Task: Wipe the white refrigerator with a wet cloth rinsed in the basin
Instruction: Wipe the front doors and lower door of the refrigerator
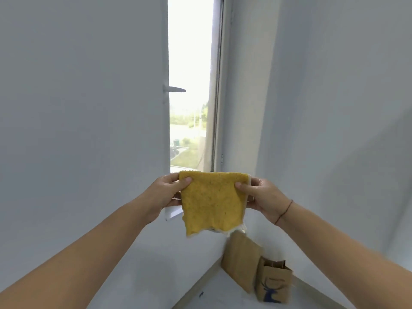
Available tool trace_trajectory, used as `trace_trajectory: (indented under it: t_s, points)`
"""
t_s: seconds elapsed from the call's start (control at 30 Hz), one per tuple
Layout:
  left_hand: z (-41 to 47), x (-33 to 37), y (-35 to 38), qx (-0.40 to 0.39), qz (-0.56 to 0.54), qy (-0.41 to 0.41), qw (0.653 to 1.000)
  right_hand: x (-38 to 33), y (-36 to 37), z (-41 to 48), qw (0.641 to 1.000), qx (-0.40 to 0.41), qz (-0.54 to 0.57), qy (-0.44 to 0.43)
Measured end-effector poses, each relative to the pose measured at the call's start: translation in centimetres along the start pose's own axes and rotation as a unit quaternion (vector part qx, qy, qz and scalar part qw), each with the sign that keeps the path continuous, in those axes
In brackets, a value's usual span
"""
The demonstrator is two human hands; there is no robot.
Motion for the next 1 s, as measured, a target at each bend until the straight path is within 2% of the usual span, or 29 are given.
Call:
trace_trajectory:
  t_s: [0.2,0.3,0.33,0.4,0.53,0.63,0.83,1.0]
  points:
    - [8.3,4.3,14.9,-0.072,0.013,0.038,0.997,-3.5,-14.6,-10.8,0.977,0.191,-0.09,-0.031]
    - [12.0,6.9,25.1,-0.133,0.021,0.056,0.989,-5.1,-22.5,-18.8,0.941,0.304,-0.141,-0.042]
    - [12.2,7.2,26.0,-0.138,0.019,0.059,0.989,-5.2,-23.5,-19.4,0.934,0.321,-0.154,-0.039]
    - [13.7,9.0,32.9,-0.193,0.025,0.082,0.978,-6.2,-27.9,-24.8,0.908,0.383,-0.168,-0.034]
    - [15.4,12.3,43.6,-0.251,0.032,0.11,0.961,-8.4,-34.4,-32.7,0.874,0.455,-0.171,-0.016]
    - [17.1,15.0,50.8,-0.275,0.014,0.134,0.952,-10.5,-38.8,-37.1,0.858,0.489,-0.149,-0.041]
    - [21.1,20.3,58.7,-0.277,-0.019,0.163,0.947,-14.6,-45.7,-40.5,0.826,0.539,-0.12,-0.108]
    - [24.9,24.2,62.7,-0.283,-0.012,0.189,0.94,-17.9,-51.9,-40.7,0.763,0.611,-0.15,-0.15]
Point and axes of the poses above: each hand's wrist, its own z-axis towards the middle knuckle, its own y-axis out of the palm, x = y × z, the point moved 7 cm from there along z, towards the middle knuckle, and after that the axes turned 14 degrees about -x, right-handed, at the moved point
